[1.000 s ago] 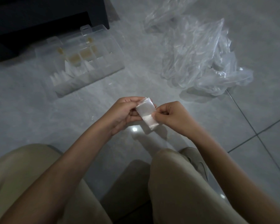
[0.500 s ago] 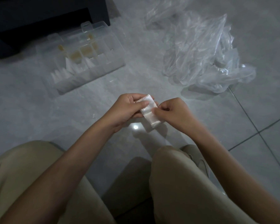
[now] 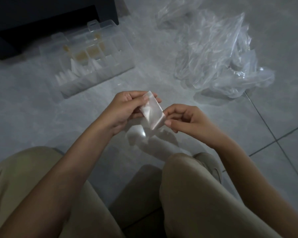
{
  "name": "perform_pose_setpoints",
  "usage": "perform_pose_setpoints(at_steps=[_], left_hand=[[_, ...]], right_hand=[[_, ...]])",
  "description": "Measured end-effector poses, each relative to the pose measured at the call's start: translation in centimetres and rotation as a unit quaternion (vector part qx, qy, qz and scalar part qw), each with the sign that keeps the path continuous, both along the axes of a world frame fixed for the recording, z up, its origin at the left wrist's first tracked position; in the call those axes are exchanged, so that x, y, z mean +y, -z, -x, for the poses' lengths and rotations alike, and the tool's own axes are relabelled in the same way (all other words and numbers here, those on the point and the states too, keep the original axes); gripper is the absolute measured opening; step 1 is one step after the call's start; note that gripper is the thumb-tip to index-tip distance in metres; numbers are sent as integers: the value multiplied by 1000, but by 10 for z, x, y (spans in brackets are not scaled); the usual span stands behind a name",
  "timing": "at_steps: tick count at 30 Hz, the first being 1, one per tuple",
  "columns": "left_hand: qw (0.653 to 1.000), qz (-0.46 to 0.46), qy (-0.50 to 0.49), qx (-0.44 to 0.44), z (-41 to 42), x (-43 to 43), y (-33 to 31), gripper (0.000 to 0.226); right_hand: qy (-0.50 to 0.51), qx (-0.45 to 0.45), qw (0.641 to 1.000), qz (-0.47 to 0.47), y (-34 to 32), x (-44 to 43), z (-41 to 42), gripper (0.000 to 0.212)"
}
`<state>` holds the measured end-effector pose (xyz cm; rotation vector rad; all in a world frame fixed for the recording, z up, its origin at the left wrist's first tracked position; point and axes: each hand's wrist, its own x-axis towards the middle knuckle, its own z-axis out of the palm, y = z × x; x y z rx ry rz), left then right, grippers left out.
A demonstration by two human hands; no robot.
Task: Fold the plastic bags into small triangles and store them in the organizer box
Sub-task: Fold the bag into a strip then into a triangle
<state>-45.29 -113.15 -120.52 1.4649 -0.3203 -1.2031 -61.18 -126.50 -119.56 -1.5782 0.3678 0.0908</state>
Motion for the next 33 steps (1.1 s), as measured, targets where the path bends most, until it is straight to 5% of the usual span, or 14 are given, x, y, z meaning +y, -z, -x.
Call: perform_pose_setpoints(at_steps=[16,23,28,30,33], left_hand=[[1000,-5,2,14,-10,8,-3,22],[998,27,-41,33,-12,7,-5,23],[988,58,-142,-22,-2,-1,-4,23],[981,72,-177,-31,4,-3,-4,21],[974,91,-201,-41,14,-7,-2,19]], right_hand=[[-90,-13,994,-59,-7,12,-11,40],[93,5,996,-1,-2,17,-15,37],[257,8,966,33,5,20,-18,50],[273,55,959,-50,5,21,-22,52],[242,88,950,-177,4,29,-29,26]])
